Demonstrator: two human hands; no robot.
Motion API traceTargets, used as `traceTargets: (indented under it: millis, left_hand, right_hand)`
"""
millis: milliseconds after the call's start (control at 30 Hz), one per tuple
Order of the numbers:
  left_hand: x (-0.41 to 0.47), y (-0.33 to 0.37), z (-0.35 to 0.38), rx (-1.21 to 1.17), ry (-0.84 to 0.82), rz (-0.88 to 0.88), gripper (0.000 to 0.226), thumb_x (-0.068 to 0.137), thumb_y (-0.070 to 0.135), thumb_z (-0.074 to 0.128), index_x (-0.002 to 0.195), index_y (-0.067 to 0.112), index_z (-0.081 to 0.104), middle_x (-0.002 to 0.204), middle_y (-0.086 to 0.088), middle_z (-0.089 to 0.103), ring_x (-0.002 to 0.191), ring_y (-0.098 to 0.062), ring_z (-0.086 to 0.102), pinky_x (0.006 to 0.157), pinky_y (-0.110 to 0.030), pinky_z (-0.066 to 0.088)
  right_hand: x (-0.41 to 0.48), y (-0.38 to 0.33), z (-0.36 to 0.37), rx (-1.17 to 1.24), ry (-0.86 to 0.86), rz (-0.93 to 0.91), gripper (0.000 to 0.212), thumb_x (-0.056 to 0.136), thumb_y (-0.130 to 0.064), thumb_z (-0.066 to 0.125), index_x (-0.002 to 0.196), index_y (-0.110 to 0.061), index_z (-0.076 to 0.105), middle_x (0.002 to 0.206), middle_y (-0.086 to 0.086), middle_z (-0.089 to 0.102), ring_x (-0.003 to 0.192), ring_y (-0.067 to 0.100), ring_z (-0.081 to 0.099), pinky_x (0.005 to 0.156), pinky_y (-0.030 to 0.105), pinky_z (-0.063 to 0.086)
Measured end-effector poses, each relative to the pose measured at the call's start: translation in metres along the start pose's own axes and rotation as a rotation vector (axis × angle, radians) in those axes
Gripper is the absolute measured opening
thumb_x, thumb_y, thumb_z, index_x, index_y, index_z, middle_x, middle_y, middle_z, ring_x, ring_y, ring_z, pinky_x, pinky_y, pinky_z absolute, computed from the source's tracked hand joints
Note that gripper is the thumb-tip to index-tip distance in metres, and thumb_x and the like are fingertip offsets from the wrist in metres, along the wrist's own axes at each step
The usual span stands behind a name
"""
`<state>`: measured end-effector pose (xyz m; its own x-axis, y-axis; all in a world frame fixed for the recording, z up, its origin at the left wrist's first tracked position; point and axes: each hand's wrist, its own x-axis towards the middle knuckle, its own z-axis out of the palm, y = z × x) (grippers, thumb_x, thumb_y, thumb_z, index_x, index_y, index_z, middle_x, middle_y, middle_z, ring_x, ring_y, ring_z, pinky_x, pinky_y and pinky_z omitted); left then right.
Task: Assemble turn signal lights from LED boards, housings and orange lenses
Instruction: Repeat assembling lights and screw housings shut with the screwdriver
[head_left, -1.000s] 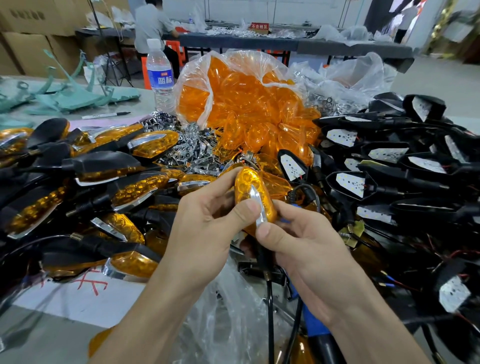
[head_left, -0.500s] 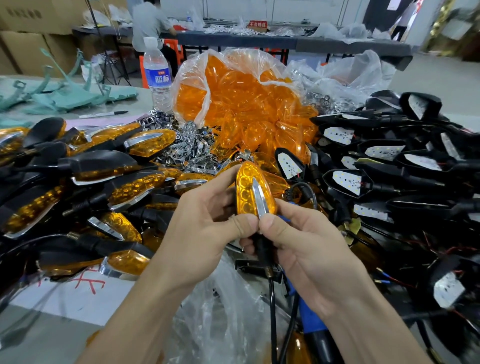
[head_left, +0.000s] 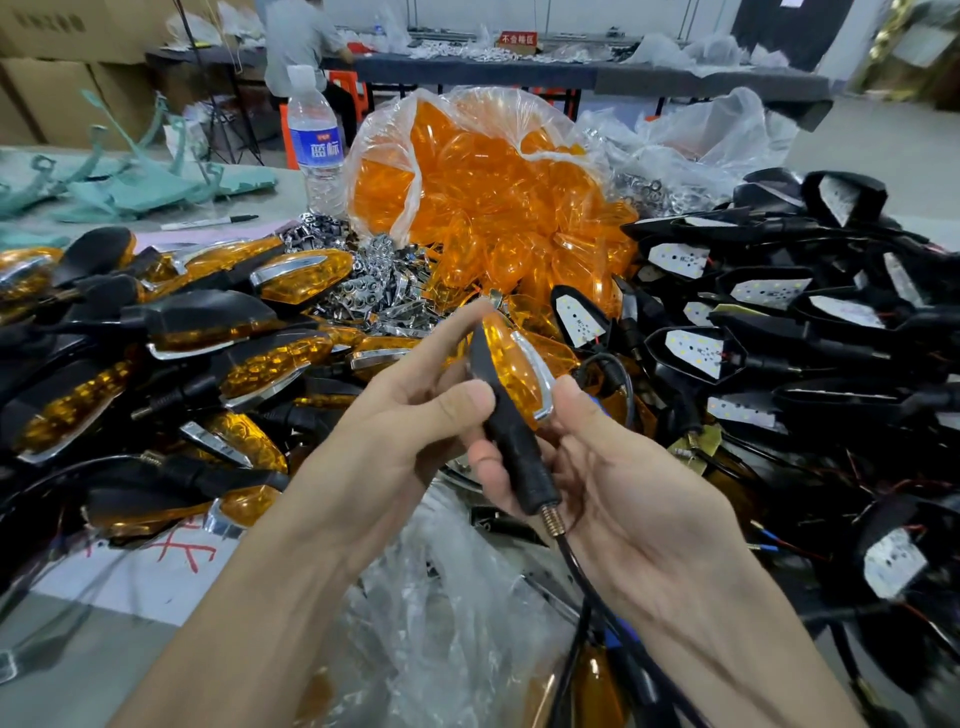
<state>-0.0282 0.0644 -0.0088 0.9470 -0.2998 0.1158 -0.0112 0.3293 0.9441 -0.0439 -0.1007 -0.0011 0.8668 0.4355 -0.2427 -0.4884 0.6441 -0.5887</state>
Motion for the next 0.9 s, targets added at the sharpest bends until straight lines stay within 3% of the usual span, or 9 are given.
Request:
traceTargets:
  millis: [100,233,400,500,600,700,733,833,900]
  left_hand:
    - [0.001,0.001,-0.001,0.007,-0.006,0.009,0.076,0.075,0.03,0.077,0.147,0.038,0.055,0.122,-0.005,0.076,0.104,-0.02,0.073,0.083,-0.025,0.058]
    - [0.001,0.002,0.001,-0.013,0.038,0.056,0.08,0.07,0.023,0.085,0.145,0.029,0.059,0.1,-0.006,0.075,0.089,-0.019,0.072,0.077,-0.024,0.057]
    - [0.001,0.002,0.002,0.004,0.066,0.083,0.084,0.068,0.004,0.086,0.144,0.023,0.056,0.094,-0.004,0.076,0.079,-0.016,0.072,0.07,-0.022,0.057]
    - [0.003,0.0,0.001,0.033,0.139,0.109,0.072,0.075,0.006,0.076,0.143,0.025,0.057,0.095,-0.005,0.076,0.082,-0.02,0.072,0.07,-0.025,0.059]
    - [0.001,-0.001,0.0,0.158,0.217,0.166,0.078,0.071,0.009,0.083,0.142,0.031,0.059,0.108,-0.011,0.078,0.105,-0.032,0.073,0.088,-0.038,0.061]
    - [-0.001,-0.001,0.0,0.264,0.278,0.23,0.079,0.064,0.013,0.091,0.134,0.04,0.066,0.107,-0.009,0.079,0.103,-0.028,0.075,0.091,-0.038,0.061]
    - [-0.001,-0.002,0.0,0.283,0.286,0.242,0.076,0.062,0.014,0.092,0.129,0.041,0.068,0.104,-0.007,0.08,0.1,-0.024,0.076,0.089,-0.035,0.062]
    - [0.0,-0.004,0.002,0.282,0.269,0.262,0.066,0.064,0.012,0.09,0.123,0.035,0.073,0.097,-0.002,0.081,0.09,-0.015,0.076,0.081,-0.027,0.061]
    - [0.001,-0.004,0.003,0.243,0.274,0.264,0.059,0.068,0.014,0.088,0.123,0.032,0.075,0.099,-0.003,0.081,0.091,-0.015,0.077,0.08,-0.024,0.059]
  right_hand:
    - [-0.001,0.003,0.001,0.049,-0.013,0.009,0.046,0.08,-0.033,0.063,0.086,0.01,0.079,0.073,0.024,0.07,0.064,0.033,0.074,0.056,0.033,0.062]
    - [-0.001,0.004,0.002,0.104,-0.012,0.035,0.05,0.078,-0.03,0.066,0.095,0.016,0.075,0.084,0.029,0.072,0.066,0.036,0.074,0.055,0.035,0.062]
    - [0.0,0.007,0.0,0.102,0.017,0.044,0.057,0.074,-0.032,0.07,0.104,0.016,0.073,0.094,0.031,0.073,0.067,0.035,0.075,0.054,0.035,0.062]
    - [0.003,0.009,-0.004,-0.196,0.151,-0.084,0.058,0.078,-0.036,0.071,0.114,0.011,0.07,0.1,0.03,0.075,0.078,0.038,0.077,0.065,0.039,0.065]
    - [0.004,0.009,-0.007,-0.624,0.283,-0.402,0.022,0.09,-0.015,0.077,0.112,-0.018,0.077,0.1,0.014,0.08,0.096,0.036,0.077,0.083,0.045,0.064]
    - [0.001,0.01,-0.007,-0.843,0.117,-0.471,0.05,0.079,-0.004,0.078,0.104,-0.047,0.076,0.098,-0.005,0.081,0.087,0.011,0.077,0.076,0.025,0.061]
    - [0.001,0.012,-0.007,-0.921,0.114,-0.483,0.054,0.074,-0.008,0.079,0.103,-0.053,0.073,0.097,-0.01,0.08,0.085,0.008,0.076,0.076,0.027,0.061]
    - [0.001,0.019,-0.009,-1.094,0.253,-0.56,0.046,0.07,-0.028,0.084,0.109,-0.048,0.07,0.092,-0.015,0.079,0.085,0.008,0.076,0.082,0.042,0.063]
    - [0.003,0.02,-0.01,-1.057,0.246,-0.6,0.036,0.078,-0.022,0.085,0.108,-0.039,0.075,0.091,-0.011,0.08,0.083,0.009,0.075,0.081,0.044,0.063]
